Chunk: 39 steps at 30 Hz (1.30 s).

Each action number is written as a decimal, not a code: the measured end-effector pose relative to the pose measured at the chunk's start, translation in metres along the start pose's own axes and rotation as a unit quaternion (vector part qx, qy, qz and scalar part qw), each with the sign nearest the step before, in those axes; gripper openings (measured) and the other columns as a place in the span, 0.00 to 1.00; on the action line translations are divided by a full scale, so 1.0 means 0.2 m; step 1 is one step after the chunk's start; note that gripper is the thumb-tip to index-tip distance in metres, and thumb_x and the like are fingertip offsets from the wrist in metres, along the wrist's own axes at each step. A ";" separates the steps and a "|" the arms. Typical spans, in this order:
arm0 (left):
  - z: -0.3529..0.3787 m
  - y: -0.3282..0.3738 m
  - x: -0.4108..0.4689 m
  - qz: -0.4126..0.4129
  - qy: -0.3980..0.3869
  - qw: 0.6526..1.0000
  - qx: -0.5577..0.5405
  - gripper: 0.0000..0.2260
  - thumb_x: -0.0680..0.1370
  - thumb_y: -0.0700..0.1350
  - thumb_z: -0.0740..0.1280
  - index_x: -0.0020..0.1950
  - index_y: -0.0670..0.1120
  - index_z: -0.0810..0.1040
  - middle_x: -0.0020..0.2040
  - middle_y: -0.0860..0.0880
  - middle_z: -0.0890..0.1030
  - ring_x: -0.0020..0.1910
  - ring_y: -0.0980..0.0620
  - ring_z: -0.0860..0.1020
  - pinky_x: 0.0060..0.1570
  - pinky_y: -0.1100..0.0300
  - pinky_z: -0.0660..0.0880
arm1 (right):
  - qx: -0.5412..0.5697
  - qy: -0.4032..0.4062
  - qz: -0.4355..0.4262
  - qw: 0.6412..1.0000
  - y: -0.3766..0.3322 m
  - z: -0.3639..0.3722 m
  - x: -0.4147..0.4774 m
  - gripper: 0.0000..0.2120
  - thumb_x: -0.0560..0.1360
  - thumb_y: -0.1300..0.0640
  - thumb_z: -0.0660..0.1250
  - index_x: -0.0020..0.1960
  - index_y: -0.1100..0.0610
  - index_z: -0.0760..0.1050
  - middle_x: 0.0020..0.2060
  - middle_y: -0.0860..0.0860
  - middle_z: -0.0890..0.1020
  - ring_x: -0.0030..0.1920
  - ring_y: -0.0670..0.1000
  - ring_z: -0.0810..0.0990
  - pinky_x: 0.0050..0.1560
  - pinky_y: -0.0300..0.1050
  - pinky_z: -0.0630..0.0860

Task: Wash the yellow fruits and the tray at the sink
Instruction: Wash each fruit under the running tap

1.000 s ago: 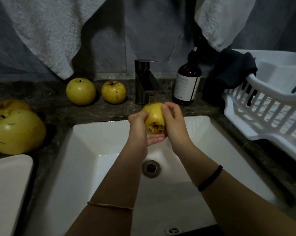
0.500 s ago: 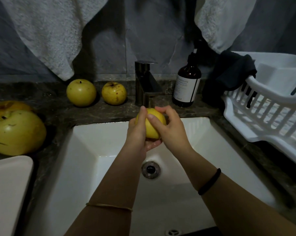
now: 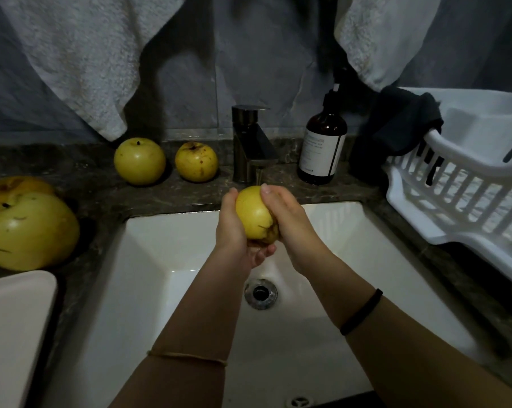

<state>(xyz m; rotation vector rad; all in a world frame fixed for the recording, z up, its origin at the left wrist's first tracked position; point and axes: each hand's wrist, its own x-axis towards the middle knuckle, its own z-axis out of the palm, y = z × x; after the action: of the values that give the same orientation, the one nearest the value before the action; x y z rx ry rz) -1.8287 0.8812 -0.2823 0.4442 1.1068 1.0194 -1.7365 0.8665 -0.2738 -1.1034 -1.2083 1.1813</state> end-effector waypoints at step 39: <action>-0.03 0.01 -0.02 0.120 0.083 0.988 0.047 0.34 0.80 0.65 0.40 0.74 0.45 0.64 0.44 0.42 0.84 0.57 0.44 0.77 0.63 0.49 0.62 | 0.355 0.079 0.239 0.900 0.01 -0.09 0.02 0.35 0.71 0.31 0.58 0.63 0.59 0.73 0.46 0.63 0.83 0.46 0.59 0.82 0.47 0.51 0.78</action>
<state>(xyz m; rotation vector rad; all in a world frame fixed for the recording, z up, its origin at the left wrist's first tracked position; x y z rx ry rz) -1.8352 0.8772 -0.2811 0.5883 1.2757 1.2363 -1.7194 0.8714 -0.2767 -0.9119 -0.2999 1.6858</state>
